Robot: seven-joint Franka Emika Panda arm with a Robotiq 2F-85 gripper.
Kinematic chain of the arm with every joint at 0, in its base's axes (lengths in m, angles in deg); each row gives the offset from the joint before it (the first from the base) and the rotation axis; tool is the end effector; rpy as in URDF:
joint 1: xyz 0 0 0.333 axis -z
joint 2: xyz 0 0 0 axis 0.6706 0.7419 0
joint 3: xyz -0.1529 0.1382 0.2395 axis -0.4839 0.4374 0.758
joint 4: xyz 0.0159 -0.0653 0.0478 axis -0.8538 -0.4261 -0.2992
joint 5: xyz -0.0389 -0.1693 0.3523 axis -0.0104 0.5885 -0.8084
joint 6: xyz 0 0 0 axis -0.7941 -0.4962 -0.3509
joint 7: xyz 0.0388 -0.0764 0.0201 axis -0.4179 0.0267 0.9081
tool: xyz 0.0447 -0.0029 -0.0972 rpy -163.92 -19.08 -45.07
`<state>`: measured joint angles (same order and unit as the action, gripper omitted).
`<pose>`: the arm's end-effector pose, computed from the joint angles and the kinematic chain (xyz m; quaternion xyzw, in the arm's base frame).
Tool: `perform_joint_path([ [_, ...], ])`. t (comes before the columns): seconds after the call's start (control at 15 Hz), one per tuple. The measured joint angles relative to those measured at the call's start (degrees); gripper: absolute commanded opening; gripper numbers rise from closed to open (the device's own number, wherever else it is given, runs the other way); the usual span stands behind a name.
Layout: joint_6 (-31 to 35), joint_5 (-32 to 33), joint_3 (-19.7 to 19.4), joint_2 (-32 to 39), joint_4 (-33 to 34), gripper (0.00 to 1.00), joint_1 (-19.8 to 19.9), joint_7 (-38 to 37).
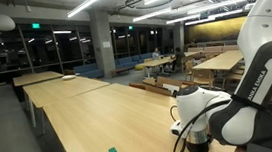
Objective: Pick the orange and blue rings and put them in the bowl
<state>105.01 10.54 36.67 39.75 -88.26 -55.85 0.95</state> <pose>0.3470 0.1496 0.2123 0.9175 0.3921 -0.0635 0.0212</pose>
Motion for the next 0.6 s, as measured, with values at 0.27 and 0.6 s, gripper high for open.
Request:
perform_joint_path([
  [0.27, 0.9, 1.1, 0.0, 0.1, 0.0, 1.00, 0.2, -0.3],
  [0.6, 1.2, 1.2, 0.0, 0.3, 0.0, 0.66, 0.4, -0.3],
])
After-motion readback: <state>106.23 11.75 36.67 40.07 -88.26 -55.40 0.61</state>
